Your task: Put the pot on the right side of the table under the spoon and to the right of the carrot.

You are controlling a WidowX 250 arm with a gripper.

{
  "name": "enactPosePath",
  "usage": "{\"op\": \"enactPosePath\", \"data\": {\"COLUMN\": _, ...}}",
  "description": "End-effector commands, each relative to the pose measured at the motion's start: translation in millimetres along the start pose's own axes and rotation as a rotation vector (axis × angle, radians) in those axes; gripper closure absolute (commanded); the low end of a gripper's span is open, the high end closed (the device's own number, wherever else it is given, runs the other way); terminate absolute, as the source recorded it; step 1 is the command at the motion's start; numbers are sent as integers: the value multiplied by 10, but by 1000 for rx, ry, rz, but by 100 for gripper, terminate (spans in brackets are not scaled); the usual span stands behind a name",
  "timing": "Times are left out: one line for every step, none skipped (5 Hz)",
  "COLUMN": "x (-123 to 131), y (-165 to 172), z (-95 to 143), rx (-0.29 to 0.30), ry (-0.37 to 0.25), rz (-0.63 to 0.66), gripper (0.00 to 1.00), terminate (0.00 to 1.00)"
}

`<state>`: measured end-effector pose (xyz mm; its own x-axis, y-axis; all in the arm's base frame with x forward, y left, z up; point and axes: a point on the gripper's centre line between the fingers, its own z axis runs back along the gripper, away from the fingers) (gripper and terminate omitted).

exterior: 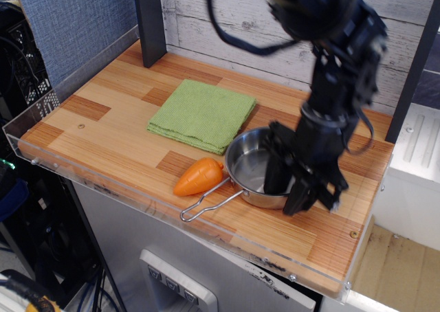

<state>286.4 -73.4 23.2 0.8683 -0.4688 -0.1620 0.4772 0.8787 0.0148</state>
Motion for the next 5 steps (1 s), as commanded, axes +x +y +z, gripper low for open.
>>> {"op": "enactPosePath", "data": {"x": -481, "y": 234, "z": 938, "rx": -83, "ry": -329, "rz": 16, "gripper": 0, "terminate": 0}}
{"op": "enactPosePath", "data": {"x": -738, "y": 495, "z": 1179, "rx": -6, "ry": -252, "rz": 267, "gripper": 0, "terminate": 0}}
{"op": "enactPosePath", "data": {"x": -812, "y": 644, "z": 1228, "rx": 93, "ry": -198, "rz": 488, "gripper": 0, "terminate": 0}}
{"op": "enactPosePath", "data": {"x": -823, "y": 827, "z": 1232, "rx": 114, "ry": -166, "rz": 544, "gripper": 0, "terminate": 0}}
{"op": "enactPosePath", "data": {"x": -823, "y": 827, "z": 1232, "rx": 114, "ry": -166, "rz": 544, "gripper": 0, "terminate": 100}}
